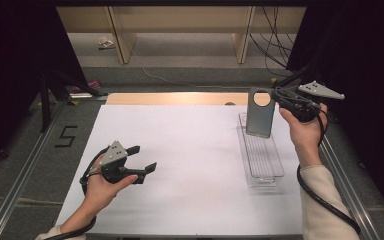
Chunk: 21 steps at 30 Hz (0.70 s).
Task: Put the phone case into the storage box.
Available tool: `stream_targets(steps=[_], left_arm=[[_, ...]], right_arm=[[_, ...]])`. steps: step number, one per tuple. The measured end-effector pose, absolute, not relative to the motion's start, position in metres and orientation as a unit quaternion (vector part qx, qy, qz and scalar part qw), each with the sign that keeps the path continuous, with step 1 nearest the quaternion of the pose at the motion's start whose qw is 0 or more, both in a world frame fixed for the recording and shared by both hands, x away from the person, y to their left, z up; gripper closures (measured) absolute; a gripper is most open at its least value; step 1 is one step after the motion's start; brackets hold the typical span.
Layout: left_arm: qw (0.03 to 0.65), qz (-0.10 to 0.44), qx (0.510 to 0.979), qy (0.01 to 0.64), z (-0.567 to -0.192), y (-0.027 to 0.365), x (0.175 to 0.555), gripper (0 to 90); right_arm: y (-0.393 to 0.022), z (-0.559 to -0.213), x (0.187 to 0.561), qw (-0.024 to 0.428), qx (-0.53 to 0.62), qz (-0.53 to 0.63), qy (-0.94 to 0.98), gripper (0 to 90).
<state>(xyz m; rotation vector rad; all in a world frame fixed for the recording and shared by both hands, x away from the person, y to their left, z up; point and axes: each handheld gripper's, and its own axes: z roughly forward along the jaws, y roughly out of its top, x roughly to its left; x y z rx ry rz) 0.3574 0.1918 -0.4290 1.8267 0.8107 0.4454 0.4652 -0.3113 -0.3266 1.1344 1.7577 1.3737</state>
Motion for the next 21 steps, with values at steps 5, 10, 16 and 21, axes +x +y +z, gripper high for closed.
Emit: stream_targets(steps=[5, 10, 16, 21], left_arm=[[0.520, 0.186, 0.762, 0.338, -0.4289, 0.1919, 0.3575, 14.9], [0.520, 0.186, 0.762, 0.338, -0.4289, 0.1920, 0.3575, 14.9], [0.521, 0.186, 0.762, 0.338, -0.4289, 0.1920, 0.3576, 14.9], [0.520, 0.186, 0.762, 0.338, -0.4290, 0.1921, 0.3576, 14.9]], right_arm=[[-0.3110, -0.3273, 0.4666, 0.316, 0.429, 0.519, 0.668, 82.2], [-0.3102, -0.3280, 0.4679, 0.315, 0.430, 0.519, 0.668, 82.2], [-0.3103, -0.3285, 0.4691, 0.316, 0.430, 0.519, 0.668, 82.2], [-0.3107, -0.3293, 0.4701, 0.315, 0.431, 0.518, 0.668, 82.2]])
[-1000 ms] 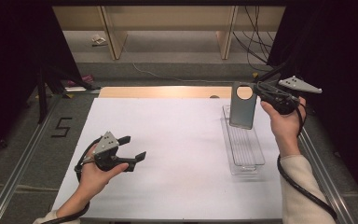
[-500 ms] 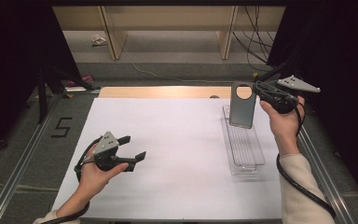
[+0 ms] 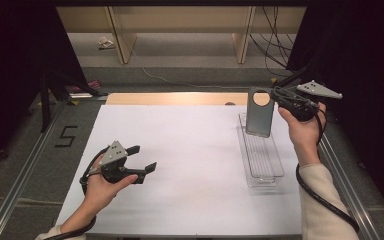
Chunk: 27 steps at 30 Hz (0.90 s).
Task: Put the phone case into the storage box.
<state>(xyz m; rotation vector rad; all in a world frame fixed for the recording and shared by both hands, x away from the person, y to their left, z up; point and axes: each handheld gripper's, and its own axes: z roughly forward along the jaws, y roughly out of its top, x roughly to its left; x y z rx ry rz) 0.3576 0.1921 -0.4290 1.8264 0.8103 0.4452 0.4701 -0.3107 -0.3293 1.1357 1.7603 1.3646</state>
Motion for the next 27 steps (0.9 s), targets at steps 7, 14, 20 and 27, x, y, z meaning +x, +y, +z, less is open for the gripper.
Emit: stream_targets(steps=[7, 14, 20, 27], left_arm=[[0.520, 0.186, 0.762, 0.338, -0.4288, 0.1924, 0.3576, 14.9], [0.520, 0.186, 0.762, 0.338, -0.4288, 0.1925, 0.3577, 14.9], [0.520, 0.186, 0.762, 0.338, -0.4290, 0.1922, 0.3577, 15.0], [0.521, 0.185, 0.762, 0.339, -0.4292, 0.1921, 0.3578, 14.9]], right_arm=[[-0.3101, -0.3301, 0.4719, 0.315, 0.431, 0.518, 0.668, 82.2], [-0.3106, -0.3306, 0.4732, 0.317, 0.431, 0.518, 0.667, 82.2], [-0.3095, -0.3313, 0.4741, 0.317, 0.431, 0.517, 0.668, 82.2], [-0.3099, -0.3318, 0.4756, 0.319, 0.431, 0.518, 0.667, 82.2]])
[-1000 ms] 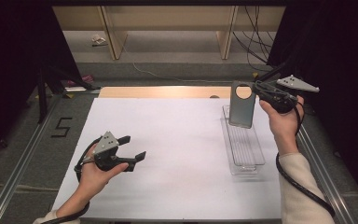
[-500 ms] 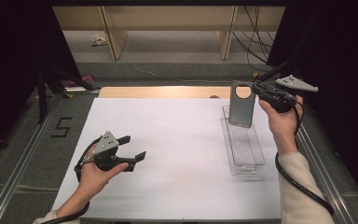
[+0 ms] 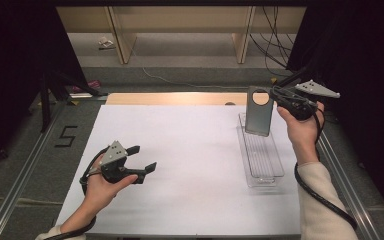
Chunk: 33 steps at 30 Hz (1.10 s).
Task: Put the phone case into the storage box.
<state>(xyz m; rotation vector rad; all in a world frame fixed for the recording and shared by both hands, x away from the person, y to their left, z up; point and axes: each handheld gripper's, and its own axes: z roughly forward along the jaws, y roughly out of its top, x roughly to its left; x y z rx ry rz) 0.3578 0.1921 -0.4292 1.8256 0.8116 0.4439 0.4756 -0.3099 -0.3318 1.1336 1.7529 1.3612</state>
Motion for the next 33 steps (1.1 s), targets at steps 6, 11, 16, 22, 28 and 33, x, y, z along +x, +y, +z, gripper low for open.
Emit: stream_targets(steps=[6, 11, 16, 22, 28, 33], left_arm=[[0.520, 0.185, 0.762, 0.338, -0.4293, 0.1921, 0.3579, 14.9], [0.521, 0.184, 0.762, 0.339, -0.4296, 0.1920, 0.3580, 14.9], [0.521, 0.184, 0.762, 0.339, -0.4297, 0.1920, 0.3581, 15.0], [0.520, 0.183, 0.762, 0.339, -0.4302, 0.1917, 0.3582, 14.9], [0.520, 0.183, 0.762, 0.339, -0.4303, 0.1917, 0.3583, 14.9], [0.519, 0.183, 0.763, 0.338, -0.4306, 0.1917, 0.3586, 15.0]], right_arm=[[-0.3100, -0.3330, 0.4771, 0.318, 0.433, 0.517, 0.667, 82.2], [-0.3101, -0.3340, 0.4784, 0.318, 0.433, 0.517, 0.666, 82.2], [-0.3098, -0.3346, 0.4796, 0.318, 0.435, 0.517, 0.665, 82.2], [-0.3092, -0.3361, 0.4813, 0.318, 0.435, 0.518, 0.665, 82.2], [-0.3087, -0.3366, 0.4827, 0.317, 0.435, 0.518, 0.665, 82.2], [-0.3088, -0.3365, 0.4837, 0.318, 0.436, 0.518, 0.664, 82.2]])
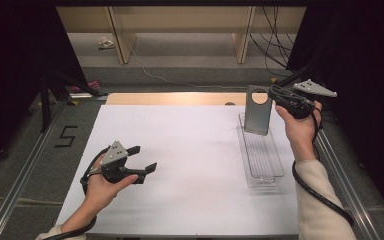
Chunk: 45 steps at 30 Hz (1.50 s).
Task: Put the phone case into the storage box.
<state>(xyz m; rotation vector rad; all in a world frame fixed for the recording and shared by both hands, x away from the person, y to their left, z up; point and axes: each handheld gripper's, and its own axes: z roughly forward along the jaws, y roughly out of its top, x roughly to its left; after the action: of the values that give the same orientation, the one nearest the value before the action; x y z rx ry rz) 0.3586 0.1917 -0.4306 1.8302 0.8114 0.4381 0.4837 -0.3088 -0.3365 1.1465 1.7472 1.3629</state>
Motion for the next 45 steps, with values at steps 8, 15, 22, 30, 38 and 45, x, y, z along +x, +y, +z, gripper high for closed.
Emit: stream_targets(steps=[8, 15, 22, 30, 38, 45], left_arm=[[0.519, 0.183, 0.763, 0.340, -0.430, 0.192, 0.359, 14.9], [0.519, 0.182, 0.763, 0.340, -0.430, 0.192, 0.359, 14.9], [0.519, 0.182, 0.762, 0.340, -0.431, 0.192, 0.359, 14.9], [0.520, 0.181, 0.762, 0.340, -0.430, 0.192, 0.359, 14.9], [0.521, 0.181, 0.762, 0.341, -0.431, 0.191, 0.359, 14.9], [0.520, 0.181, 0.762, 0.340, -0.431, 0.191, 0.359, 14.9]], right_arm=[[-0.307, -0.338, 0.486, 0.319, 0.436, 0.515, 0.665, 82.2], [-0.306, -0.338, 0.489, 0.322, 0.437, 0.513, 0.665, 82.2], [-0.303, -0.338, 0.492, 0.320, 0.438, 0.513, 0.665, 82.3], [-0.302, -0.336, 0.497, 0.325, 0.438, 0.505, 0.669, 82.2], [-0.308, -0.336, 0.499, 0.325, 0.444, 0.504, 0.666, 82.2], [-0.308, -0.336, 0.503, 0.324, 0.447, 0.499, 0.668, 82.2]])
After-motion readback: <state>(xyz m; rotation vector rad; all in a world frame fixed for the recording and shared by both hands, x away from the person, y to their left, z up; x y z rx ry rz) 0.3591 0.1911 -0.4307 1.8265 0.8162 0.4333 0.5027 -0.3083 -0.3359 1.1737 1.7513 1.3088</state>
